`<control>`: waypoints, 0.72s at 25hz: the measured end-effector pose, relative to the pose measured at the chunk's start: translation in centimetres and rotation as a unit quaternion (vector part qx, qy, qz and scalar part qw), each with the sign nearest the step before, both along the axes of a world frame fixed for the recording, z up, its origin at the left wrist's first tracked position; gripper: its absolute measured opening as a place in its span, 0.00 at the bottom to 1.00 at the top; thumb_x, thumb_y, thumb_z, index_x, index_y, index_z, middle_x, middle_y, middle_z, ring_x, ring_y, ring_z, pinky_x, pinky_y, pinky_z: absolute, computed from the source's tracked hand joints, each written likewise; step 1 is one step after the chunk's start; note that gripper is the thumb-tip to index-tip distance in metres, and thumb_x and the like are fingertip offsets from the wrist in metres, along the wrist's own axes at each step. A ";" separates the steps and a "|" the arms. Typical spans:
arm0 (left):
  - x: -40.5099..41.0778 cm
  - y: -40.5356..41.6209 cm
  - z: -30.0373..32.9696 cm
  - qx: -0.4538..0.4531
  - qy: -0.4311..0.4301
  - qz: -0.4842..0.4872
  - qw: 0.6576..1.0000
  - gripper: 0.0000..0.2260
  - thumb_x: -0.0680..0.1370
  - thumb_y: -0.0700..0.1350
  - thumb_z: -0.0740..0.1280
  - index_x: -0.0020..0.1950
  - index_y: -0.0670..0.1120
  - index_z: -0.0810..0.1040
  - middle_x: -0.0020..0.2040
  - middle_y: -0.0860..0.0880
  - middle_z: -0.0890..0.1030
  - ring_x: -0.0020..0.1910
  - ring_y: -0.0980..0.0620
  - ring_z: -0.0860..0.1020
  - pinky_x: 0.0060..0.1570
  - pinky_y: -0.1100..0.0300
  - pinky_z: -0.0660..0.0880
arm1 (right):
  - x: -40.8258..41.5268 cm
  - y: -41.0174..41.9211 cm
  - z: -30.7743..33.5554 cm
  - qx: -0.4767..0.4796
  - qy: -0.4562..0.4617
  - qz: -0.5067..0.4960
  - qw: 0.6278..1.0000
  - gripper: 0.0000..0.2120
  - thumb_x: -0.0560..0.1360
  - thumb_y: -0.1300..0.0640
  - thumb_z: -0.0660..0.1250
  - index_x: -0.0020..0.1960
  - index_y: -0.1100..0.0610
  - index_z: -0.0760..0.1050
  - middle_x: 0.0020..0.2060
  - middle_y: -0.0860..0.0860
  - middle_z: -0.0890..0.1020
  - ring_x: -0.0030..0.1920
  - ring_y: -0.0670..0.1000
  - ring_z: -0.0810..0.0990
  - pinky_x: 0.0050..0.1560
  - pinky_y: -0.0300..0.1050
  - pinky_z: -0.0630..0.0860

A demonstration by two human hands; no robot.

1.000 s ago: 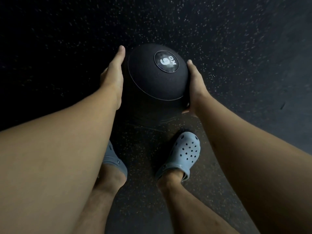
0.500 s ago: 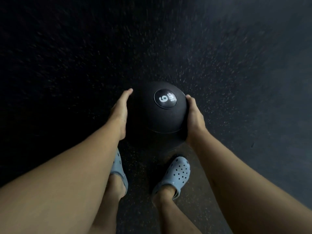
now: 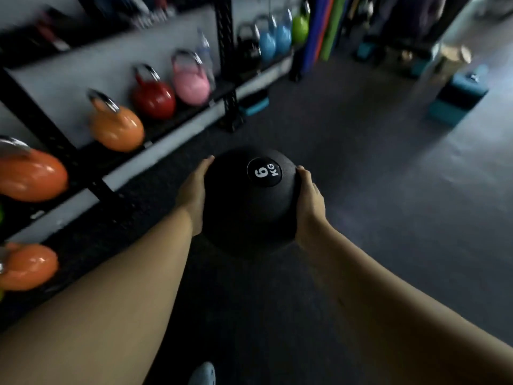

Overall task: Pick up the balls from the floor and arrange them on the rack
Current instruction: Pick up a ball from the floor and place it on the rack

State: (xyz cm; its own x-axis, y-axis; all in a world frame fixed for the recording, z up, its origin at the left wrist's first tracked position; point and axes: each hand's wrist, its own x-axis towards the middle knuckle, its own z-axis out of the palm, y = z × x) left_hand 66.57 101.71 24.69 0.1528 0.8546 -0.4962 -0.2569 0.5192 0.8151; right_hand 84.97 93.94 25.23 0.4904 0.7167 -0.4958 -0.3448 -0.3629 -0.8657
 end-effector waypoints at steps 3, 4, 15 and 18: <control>-5.3 1.3 12.0 0.111 0.035 0.100 0.988 0.29 0.80 0.60 0.69 0.77 0.46 0.78 0.75 0.41 0.80 0.75 0.40 0.77 0.78 0.42 0.71 | -4.5 4.1 11.9 0.091 -0.034 0.049 0.994 0.26 0.70 0.32 0.67 0.56 0.49 0.84 0.57 0.53 0.87 0.60 0.58 0.85 0.66 0.61 0.81; -7.7 1.4 16.2 0.143 0.070 0.146 0.976 0.32 0.79 0.61 0.69 0.79 0.46 0.74 0.78 0.41 0.77 0.77 0.40 0.75 0.78 0.41 0.71 | -6.7 5.2 15.9 0.126 -0.044 0.072 0.988 0.24 0.70 0.32 0.67 0.53 0.49 0.84 0.56 0.53 0.87 0.59 0.58 0.85 0.66 0.60 0.81; -37.0 -2.2 51.8 0.373 0.060 0.400 0.835 0.34 0.59 0.65 0.77 0.60 0.48 0.89 0.58 0.43 0.90 0.59 0.39 0.87 0.68 0.42 0.80 | -37.4 11.7 49.0 0.431 0.047 0.232 0.871 0.24 0.77 0.37 0.66 0.62 0.53 0.84 0.57 0.56 0.88 0.60 0.61 0.86 0.64 0.61 0.82; -44.1 -3.6 58.4 0.431 0.093 0.429 0.788 0.31 0.60 0.64 0.77 0.57 0.48 0.90 0.55 0.44 0.91 0.58 0.39 0.88 0.66 0.42 0.82 | -45.4 12.2 54.8 0.492 0.106 0.247 0.828 0.20 0.76 0.38 0.68 0.58 0.51 0.84 0.54 0.53 0.88 0.59 0.60 0.87 0.61 0.58 0.83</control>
State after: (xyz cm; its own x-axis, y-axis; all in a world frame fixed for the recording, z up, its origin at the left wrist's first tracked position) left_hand 22.47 98.10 83.12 -0.6718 0.6354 0.3807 -0.0457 -0.5485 0.8349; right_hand 39.53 106.11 79.99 -0.0070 0.9116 0.4109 -0.5473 0.3404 -0.7646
